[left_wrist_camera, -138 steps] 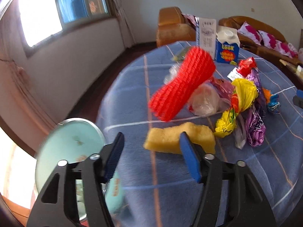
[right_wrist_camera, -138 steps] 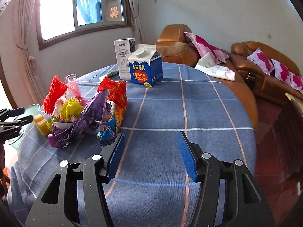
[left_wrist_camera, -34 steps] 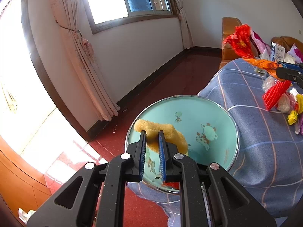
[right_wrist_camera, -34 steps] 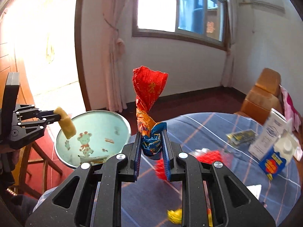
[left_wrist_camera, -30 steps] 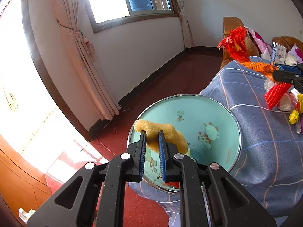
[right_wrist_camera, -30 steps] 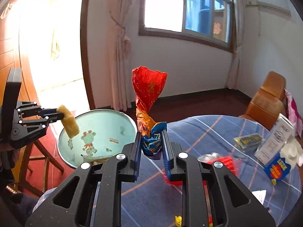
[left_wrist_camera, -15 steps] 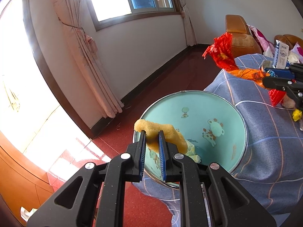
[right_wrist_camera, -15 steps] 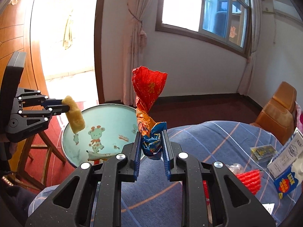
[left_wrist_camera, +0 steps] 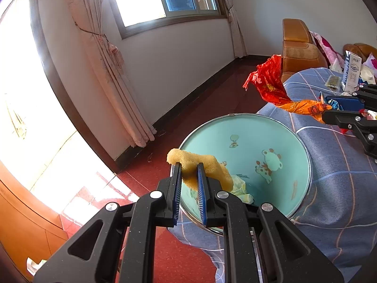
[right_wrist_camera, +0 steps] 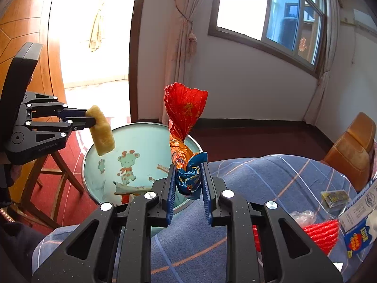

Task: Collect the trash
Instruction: 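Hold the sponge and wrapper over the bin, then open both grippers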

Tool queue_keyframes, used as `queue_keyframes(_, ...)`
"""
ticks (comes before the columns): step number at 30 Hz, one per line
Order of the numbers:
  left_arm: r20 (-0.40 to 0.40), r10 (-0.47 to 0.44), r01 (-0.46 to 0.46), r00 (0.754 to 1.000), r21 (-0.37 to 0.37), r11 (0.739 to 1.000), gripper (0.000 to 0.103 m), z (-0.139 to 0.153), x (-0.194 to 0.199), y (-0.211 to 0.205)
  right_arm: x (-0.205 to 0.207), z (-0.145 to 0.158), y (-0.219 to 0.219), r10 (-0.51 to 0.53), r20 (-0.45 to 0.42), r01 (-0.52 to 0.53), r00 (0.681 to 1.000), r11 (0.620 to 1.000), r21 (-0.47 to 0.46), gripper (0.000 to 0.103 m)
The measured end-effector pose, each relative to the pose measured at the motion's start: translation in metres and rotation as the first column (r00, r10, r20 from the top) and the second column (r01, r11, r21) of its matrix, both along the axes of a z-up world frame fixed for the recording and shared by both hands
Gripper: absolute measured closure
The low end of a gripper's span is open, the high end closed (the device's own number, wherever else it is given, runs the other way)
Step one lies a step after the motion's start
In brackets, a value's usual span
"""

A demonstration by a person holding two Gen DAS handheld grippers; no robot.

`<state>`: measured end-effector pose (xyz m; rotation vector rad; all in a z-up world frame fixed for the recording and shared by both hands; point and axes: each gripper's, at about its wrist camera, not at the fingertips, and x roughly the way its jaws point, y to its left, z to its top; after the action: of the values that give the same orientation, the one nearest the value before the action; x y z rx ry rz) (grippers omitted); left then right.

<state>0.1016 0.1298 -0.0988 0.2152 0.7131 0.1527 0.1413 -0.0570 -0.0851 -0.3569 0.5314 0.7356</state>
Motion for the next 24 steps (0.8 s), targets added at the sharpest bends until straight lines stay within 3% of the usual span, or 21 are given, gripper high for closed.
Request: queue_keyframes(24,-0.002,-0.007,0.007,1.0,-0.005,1.0,0.09,0.001,0.0,0.0,-0.003,-0.002,0.013,0.033,-0.013,-0.034,0.999,0.999,-0.029,0.082)
